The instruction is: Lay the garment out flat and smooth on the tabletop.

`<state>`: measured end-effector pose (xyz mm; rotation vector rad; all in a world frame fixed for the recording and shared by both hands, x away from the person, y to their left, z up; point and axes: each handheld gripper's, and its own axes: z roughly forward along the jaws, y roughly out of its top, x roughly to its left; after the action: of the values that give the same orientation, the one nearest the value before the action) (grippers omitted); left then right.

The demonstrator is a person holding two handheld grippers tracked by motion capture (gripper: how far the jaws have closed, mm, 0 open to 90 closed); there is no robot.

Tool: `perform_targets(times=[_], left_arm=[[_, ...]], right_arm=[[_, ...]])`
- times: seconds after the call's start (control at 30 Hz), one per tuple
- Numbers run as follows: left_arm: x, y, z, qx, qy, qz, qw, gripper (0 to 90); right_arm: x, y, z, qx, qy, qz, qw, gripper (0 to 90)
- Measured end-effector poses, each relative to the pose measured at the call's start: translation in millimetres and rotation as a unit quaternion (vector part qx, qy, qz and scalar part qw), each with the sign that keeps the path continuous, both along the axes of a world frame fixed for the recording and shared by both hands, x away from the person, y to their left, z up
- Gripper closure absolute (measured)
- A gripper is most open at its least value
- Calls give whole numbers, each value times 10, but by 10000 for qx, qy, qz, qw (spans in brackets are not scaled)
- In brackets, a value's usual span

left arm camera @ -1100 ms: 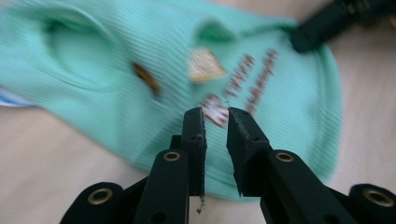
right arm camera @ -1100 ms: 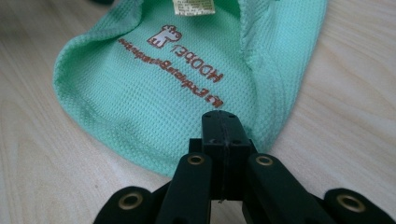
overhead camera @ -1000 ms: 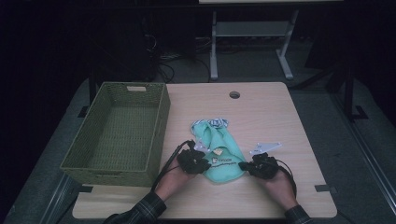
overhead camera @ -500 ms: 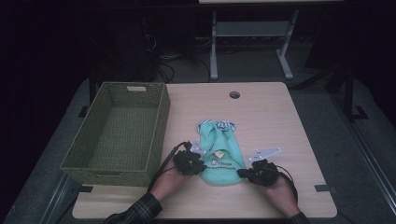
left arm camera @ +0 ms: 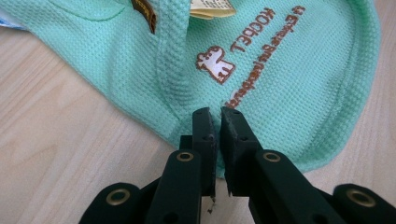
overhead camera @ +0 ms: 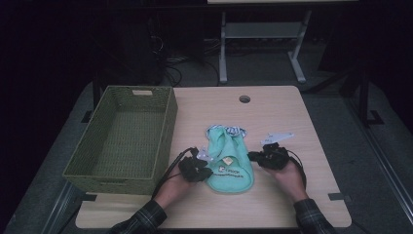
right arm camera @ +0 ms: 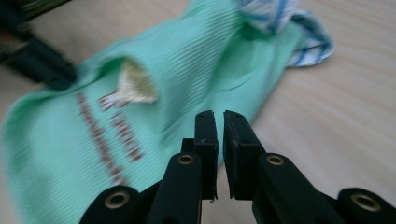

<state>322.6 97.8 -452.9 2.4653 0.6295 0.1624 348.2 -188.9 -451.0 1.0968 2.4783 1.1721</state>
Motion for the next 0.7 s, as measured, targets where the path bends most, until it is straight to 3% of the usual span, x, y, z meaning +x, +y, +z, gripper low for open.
perform_targets(times=[0.33, 0.53, 0.7], left_arm=[[56, -7, 75, -148, -139, 107, 9997, 712], [128, -49, 97, -233, -284, 271, 9990, 591], [165, -141, 57, -170, -431, 287, 9985, 509]], right_arm=[[555, -1, 14, 110, 21, -259, 9996, 802], [824, 94, -19, 217, 115, -262, 9994, 785], [983, 179, -70, 174, 307, -290, 9990, 765]])
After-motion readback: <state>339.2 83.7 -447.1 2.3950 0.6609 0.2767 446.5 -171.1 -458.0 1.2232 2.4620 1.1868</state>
